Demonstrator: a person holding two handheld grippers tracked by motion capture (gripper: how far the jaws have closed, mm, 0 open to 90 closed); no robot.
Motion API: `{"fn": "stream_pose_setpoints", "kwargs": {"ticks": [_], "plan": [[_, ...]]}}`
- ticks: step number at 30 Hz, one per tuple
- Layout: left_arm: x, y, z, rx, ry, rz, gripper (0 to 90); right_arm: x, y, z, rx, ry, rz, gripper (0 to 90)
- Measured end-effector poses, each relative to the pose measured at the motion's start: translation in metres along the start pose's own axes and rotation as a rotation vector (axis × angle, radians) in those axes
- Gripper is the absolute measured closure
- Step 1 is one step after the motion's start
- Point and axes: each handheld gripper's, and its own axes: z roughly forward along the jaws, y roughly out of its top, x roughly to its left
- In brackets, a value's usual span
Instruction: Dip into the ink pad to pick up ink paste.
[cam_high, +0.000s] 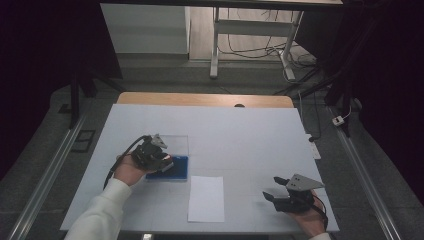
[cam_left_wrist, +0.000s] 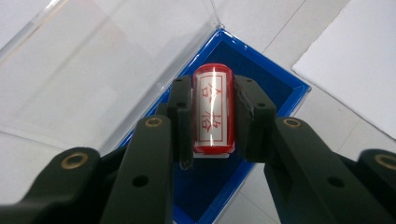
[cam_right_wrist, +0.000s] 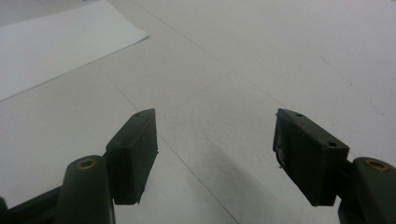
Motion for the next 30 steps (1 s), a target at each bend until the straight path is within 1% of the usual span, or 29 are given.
{"fn": "stream_pose_setpoints", "kwargs": {"ticks": [7,11,14,20,23,24,25,27,28,29,30], "plan": [[-0.002,0.0,0.006,0.016,0.006,0.009,70.1,0.0,0.0,0.0,0.003,0.0,0.0,29.8],[0.0,-0.003,0.005,0.013,-0.004,-0.004,70.3,0.0,0.0,0.0,0.0,-0.001,0.004,29.6],[-0.001,-0.002,0.006,0.013,-0.001,-0.002,70.4,0.0,0.0,0.0,0.004,-0.002,0.001,29.6],[0.0,-0.001,0.006,0.03,-0.008,-0.011,70.5,-0.001,0.0,0.0,0.006,-0.003,-0.003,29.6],[-0.001,0.001,0.006,0.044,-0.001,-0.008,70.6,0.0,0.0,0.0,0.009,-0.003,-0.007,29.6],[-0.002,0.003,0.007,0.055,0.008,-0.006,70.7,0.0,0.0,0.0,0.012,-0.012,-0.009,29.5],[-0.002,0.003,0.007,0.055,0.008,-0.006,70.7,0.0,0.0,0.0,0.012,-0.013,-0.01,29.6],[-0.004,0.004,0.009,0.072,0.014,-0.002,70.8,0.0,-0.001,-0.001,0.012,-0.014,-0.009,29.6],[-0.004,0.004,0.01,0.073,0.015,-0.004,70.9,0.0,-0.001,-0.001,0.008,-0.01,-0.008,29.5],[-0.004,0.003,0.01,0.073,0.017,0.002,70.9,0.0,-0.001,-0.001,0.005,-0.008,-0.002,29.6],[-0.006,0.001,0.011,0.061,0.027,0.014,71.0,0.0,-0.001,-0.001,0.005,-0.009,-0.002,29.6]]}}
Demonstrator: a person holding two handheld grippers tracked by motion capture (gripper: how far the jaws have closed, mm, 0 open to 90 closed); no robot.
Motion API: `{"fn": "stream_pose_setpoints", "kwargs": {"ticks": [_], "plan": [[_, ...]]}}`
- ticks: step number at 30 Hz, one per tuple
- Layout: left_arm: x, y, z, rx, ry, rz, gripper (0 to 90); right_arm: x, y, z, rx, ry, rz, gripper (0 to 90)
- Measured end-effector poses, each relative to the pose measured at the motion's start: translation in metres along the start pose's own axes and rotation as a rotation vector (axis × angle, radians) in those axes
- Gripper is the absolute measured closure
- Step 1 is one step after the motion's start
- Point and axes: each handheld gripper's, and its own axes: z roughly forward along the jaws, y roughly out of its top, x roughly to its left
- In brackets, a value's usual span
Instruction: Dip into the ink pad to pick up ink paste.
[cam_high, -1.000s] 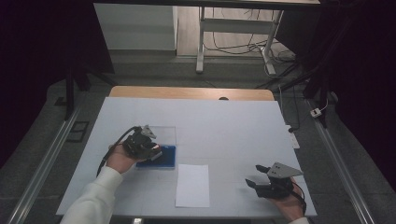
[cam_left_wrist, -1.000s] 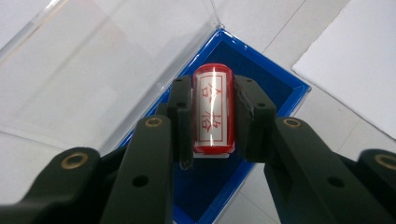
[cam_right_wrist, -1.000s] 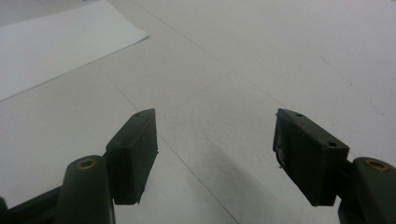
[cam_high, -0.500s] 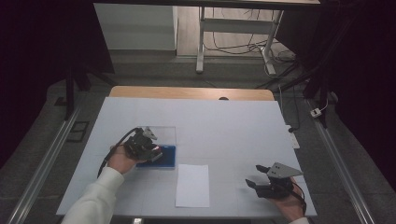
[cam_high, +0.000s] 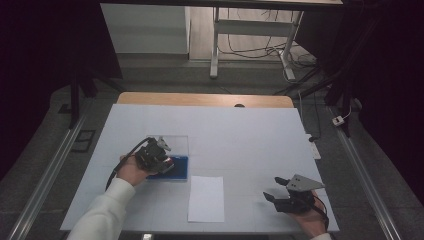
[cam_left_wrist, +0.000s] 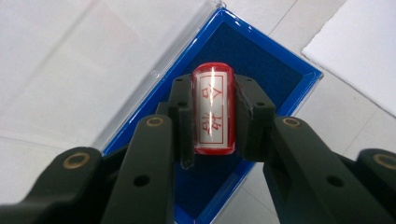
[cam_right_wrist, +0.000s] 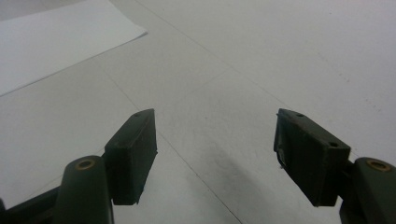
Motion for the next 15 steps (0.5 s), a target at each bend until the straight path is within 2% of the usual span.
{"fn": "stream_pose_setpoints", "kwargs": {"ticks": [4,15], "plan": [[-0.0011,-0.0021,0.0003,-0.011,0.004,-0.001,71.1,0.0003,0.0,-0.0003,0.001,0.0,-0.002,29.6],[0.0,0.0026,0.0011,0.022,-0.002,-0.013,71.1,0.0019,0.0004,0.0017,0.015,0.004,-0.019,29.5]]}}
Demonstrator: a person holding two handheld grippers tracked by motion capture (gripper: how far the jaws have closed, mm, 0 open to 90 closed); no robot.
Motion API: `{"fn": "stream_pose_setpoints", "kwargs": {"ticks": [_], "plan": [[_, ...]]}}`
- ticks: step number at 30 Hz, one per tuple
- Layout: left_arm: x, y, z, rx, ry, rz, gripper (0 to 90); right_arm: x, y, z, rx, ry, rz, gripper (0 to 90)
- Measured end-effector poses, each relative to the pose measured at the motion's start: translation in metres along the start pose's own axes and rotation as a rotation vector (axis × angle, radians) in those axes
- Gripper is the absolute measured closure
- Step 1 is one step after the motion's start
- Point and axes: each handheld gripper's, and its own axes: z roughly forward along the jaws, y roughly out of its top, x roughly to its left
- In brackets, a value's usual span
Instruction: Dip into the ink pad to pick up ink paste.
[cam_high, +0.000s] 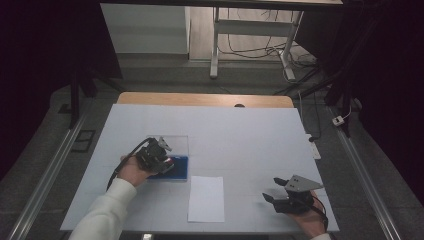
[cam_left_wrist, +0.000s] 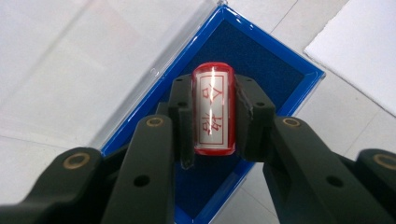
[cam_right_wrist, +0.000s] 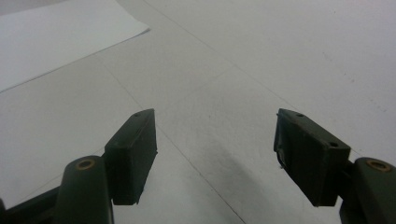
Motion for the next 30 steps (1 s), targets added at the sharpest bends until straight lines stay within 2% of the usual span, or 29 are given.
{"fn": "stream_pose_setpoints", "kwargs": {"ticks": [26,29,30], "plan": [[-0.0027,-0.003,0.0011,-0.024,0.013,-0.013,71.0,0.0022,0.0019,-0.0003,-0.002,0.002,-0.006,29.5],[0.0004,-0.0034,-0.0005,-0.03,-0.005,-0.008,70.7,0.0022,0.0018,-0.0007,-0.001,0.001,-0.007,29.5],[0.004,-0.0033,-0.0043,-0.047,-0.023,-0.014,70.7,0.0022,0.0018,-0.0007,-0.001,0.001,-0.007,29.5]]}}
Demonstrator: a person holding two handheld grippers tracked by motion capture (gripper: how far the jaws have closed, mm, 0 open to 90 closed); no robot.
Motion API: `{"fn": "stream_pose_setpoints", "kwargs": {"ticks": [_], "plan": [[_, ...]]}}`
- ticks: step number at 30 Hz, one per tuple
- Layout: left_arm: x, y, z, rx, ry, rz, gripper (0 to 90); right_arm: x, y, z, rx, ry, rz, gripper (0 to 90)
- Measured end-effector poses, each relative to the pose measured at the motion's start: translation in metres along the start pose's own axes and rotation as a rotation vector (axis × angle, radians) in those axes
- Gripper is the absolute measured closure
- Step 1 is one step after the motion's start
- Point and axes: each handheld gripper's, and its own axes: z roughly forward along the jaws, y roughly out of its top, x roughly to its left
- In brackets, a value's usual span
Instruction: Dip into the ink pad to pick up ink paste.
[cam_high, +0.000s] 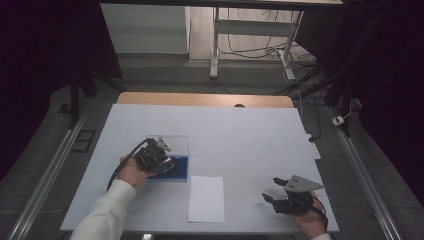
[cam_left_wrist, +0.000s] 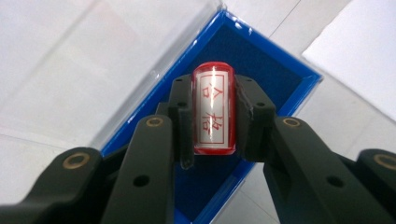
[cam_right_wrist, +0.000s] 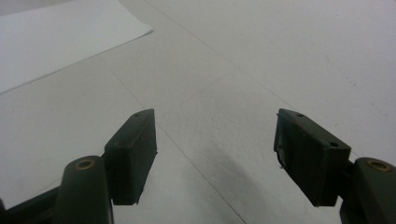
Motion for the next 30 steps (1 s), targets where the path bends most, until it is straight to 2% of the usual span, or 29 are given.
{"fn": "stream_pose_setpoints", "kwargs": {"ticks": [1,2,3,4,10,11,20,26,30], "plan": [[0.003,0.001,-0.003,0.01,-0.005,0.001,70.6,0.0,0.0,-0.001,-0.007,0.0,0.001,29.5],[0.006,-0.001,-0.013,-0.038,0.009,-0.015,70.5,-0.001,-0.001,-0.001,-0.005,-0.001,0.002,29.4],[0.006,-0.001,-0.013,-0.038,0.009,-0.015,70.5,-0.002,-0.001,-0.002,-0.003,-0.003,0.0,29.5],[0.007,-0.001,-0.023,-0.071,-0.01,-0.03,70.5,-0.003,-0.002,-0.002,-0.007,-0.006,0.007,29.5],[0.004,-0.001,-0.038,-0.096,-0.007,-0.024,70.4,-0.006,-0.003,-0.003,-0.009,-0.012,0.015,29.4],[0.004,-0.002,-0.041,-0.104,-0.007,-0.032,70.4,-0.006,-0.003,-0.003,-0.003,-0.017,0.01,29.5],[0.004,-0.004,-0.046,-0.094,-0.021,-0.024,70.3,-0.004,-0.002,-0.001,-0.005,-0.005,0.008,29.5],[0.002,0.0,-0.04,-0.067,-0.043,-0.012,70.2,-0.004,-0.003,-0.002,-0.003,-0.005,0.009,29.5],[0.0,0.004,-0.034,-0.045,-0.042,-0.002,70.2,-0.004,-0.003,-0.002,0.002,-0.007,0.006,29.5]]}}
